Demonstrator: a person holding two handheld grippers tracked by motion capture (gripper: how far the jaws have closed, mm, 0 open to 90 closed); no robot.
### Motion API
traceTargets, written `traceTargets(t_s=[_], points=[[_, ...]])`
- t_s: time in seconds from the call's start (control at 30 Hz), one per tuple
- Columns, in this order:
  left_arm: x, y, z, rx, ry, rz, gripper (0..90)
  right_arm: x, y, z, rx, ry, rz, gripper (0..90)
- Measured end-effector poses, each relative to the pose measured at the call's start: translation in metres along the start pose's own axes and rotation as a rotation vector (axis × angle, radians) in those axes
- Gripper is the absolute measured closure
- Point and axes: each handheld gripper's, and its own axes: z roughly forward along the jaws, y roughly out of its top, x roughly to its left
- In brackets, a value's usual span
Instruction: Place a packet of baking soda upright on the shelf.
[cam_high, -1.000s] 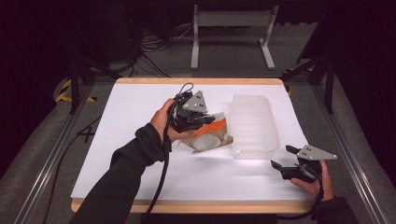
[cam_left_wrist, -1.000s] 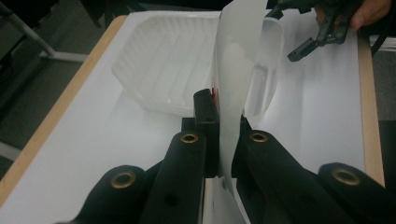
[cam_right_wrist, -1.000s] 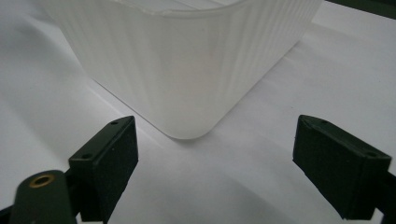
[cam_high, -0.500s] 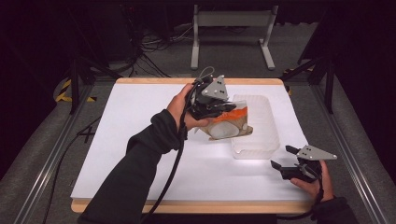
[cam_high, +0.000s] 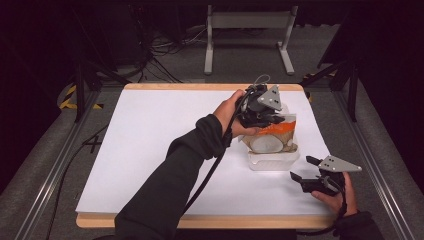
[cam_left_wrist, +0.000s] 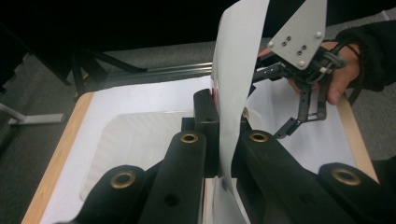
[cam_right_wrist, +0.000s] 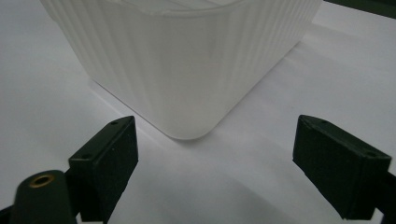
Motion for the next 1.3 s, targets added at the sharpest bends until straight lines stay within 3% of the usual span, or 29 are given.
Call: traceTargets(t_s=[0.23,0.3,0.43,0.5,0.83,1.13,1.3], points=[[0.004,0.005,0.015,0.019,-0.006,0.011,89.7,0.000,0.000,0.000,0.000,0.002,0.001,15.1],[0.005,0.004,0.019,0.004,-0.014,-0.010,89.7,0.000,0.000,0.000,-0.001,0.002,0.000,15.1],[0.002,0.001,0.029,0.020,-0.016,-0.005,89.6,0.000,0.000,0.000,0.000,0.003,0.000,15.1],[0.001,0.000,0.036,0.012,-0.039,-0.015,89.7,0.000,0.000,0.000,0.000,0.003,-0.001,15.1],[0.005,-0.013,0.055,0.047,-0.040,-0.043,89.5,0.000,0.000,0.000,0.002,0.005,0.002,15.1],[0.001,-0.010,0.069,0.048,-0.067,-0.037,89.4,-0.001,0.000,0.000,-0.006,0.006,0.001,15.2],[0.002,-0.012,0.076,0.035,-0.091,-0.063,89.2,0.000,0.000,0.000,-0.001,0.005,0.002,15.2]])
